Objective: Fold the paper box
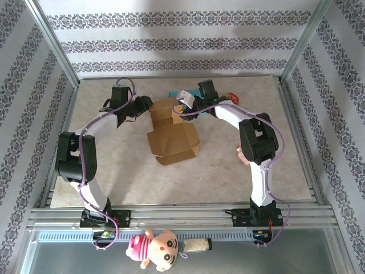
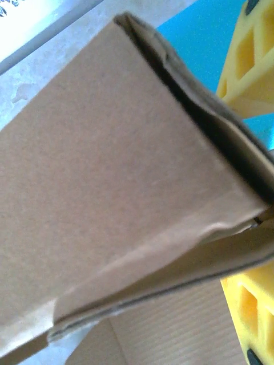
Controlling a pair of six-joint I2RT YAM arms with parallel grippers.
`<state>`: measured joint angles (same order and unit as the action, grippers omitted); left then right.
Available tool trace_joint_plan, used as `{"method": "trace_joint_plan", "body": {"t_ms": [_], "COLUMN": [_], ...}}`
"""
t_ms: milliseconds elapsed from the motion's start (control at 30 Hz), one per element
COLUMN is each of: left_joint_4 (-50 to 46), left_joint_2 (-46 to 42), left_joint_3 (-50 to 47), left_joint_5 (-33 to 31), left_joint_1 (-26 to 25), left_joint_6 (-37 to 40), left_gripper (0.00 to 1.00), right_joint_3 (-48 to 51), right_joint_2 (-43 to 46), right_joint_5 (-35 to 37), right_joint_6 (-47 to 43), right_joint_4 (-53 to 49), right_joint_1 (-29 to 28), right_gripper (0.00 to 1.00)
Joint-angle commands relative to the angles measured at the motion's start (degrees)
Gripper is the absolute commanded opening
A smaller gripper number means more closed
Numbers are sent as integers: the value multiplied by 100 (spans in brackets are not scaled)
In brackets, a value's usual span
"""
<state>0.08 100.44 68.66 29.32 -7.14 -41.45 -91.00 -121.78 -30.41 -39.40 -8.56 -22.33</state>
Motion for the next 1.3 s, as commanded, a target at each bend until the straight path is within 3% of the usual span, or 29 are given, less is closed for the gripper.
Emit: {"method": "trace_joint_plan", "body": {"t_ms": [0,133,267,433,600,700,800,867,933,1033,1167,1267], "left_joint_4": [-8,55,133,294,486,614,849,1016,1043,1012,1288,1754], "left_joint_2": [-165,-183,-208,-479,-921,-1006,-925,-836,-711,-450,-261,-474], "left_joint_3": [-153,-170,-158,-254,-509,-648,-790,-870,-878,-802,-827,-1022], "left_joint_5": [77,129,175,25,-255,-335,-198,-58,63,262,475,418], "left_joint_1": [-128,-126,-127,-130,-127,-130,-130,-137,-163,-192,-253,-284], "left_joint_6": [11,-53,-126,-244,-574,-882,-1070,-1143,-1155,-1161,-1344,-1444], "left_gripper": [37,37,44,63,72,74,74,75,75,74,72,71], "right_joint_3": [-295,-437,-499,-555,-632,-659,-691,-695,-716,-885,-1073,-966], "right_joint_2": [-202,-332,-417,-438,-487,-512,-527,-507,-527,-637,-698,-537], "right_joint_5": [160,405,720,896,1286,1302,1321,1396,1401,1454,1311,1257], "right_joint_6": [483,715,601,704,852,929,965,1072,1157,1179,1074,1119], "right_joint_4": [197,168,156,129,27,-26,-130,-128,-107,-254,-509,-454], "right_joint_1": [-143,-279,-412,-439,-439,-447,-466,-474,-492,-526,-553,-550], "right_gripper": [57,54,52,33,19,11,8,11,21,20,0,0]}}
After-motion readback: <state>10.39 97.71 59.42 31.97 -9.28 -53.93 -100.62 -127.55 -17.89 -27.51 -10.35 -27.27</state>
